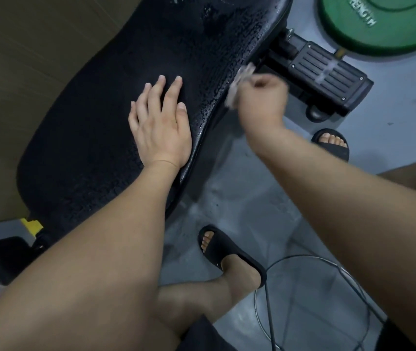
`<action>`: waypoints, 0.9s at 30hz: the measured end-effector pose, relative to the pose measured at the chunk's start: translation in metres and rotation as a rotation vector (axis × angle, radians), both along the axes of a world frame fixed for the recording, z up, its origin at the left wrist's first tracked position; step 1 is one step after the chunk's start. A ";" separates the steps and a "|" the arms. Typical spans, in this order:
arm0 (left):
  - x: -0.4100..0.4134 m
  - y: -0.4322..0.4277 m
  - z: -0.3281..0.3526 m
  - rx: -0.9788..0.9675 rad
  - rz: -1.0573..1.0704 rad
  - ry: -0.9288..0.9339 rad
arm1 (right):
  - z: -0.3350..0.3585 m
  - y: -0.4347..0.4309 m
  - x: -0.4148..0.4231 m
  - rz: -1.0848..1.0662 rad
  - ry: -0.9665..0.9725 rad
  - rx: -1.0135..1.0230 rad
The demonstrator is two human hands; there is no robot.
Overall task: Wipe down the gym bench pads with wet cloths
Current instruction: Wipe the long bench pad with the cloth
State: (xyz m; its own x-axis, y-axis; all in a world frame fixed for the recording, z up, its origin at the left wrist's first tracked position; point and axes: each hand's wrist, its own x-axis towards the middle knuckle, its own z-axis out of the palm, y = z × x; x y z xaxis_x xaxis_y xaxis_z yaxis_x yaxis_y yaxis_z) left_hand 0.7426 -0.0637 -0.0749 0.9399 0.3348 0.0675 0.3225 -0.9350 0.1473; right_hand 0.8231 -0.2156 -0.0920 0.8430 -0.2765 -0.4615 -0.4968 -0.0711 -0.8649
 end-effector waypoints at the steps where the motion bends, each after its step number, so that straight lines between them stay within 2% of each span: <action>1: 0.000 0.000 0.000 0.001 0.000 0.002 | -0.001 -0.003 0.012 -0.056 -0.004 -0.012; 3: 0.000 0.001 0.000 0.008 -0.002 0.005 | 0.001 0.004 0.002 -0.102 -0.022 -0.009; 7: 0.000 0.000 0.002 -0.003 -0.004 0.011 | 0.003 0.023 -0.056 0.097 0.019 0.113; 9: 0.000 0.000 0.002 -0.015 -0.003 0.013 | 0.002 0.014 -0.031 0.070 0.014 0.085; 12: 0.001 -0.001 0.003 -0.016 -0.004 0.027 | 0.007 -0.018 0.041 -0.086 0.025 -0.009; 14: 0.003 -0.001 0.005 -0.024 -0.002 0.049 | 0.012 -0.029 0.056 -0.097 -0.031 -0.032; 16: 0.005 -0.002 0.008 -0.038 0.004 0.079 | 0.012 -0.020 0.028 -0.059 -0.088 -0.011; 19: 0.025 -0.005 0.020 -0.057 0.027 0.093 | 0.008 0.003 -0.024 0.114 -0.017 0.114; 20: 0.036 -0.006 0.025 -0.065 0.038 0.081 | 0.010 0.002 -0.022 0.104 0.015 0.129; 24: 0.072 -0.009 0.024 -0.123 0.091 0.092 | 0.019 -0.034 0.064 -0.083 0.011 -0.013; 27: 0.073 -0.013 0.008 -0.112 0.136 0.112 | 0.012 -0.051 0.091 -0.092 -0.037 -0.031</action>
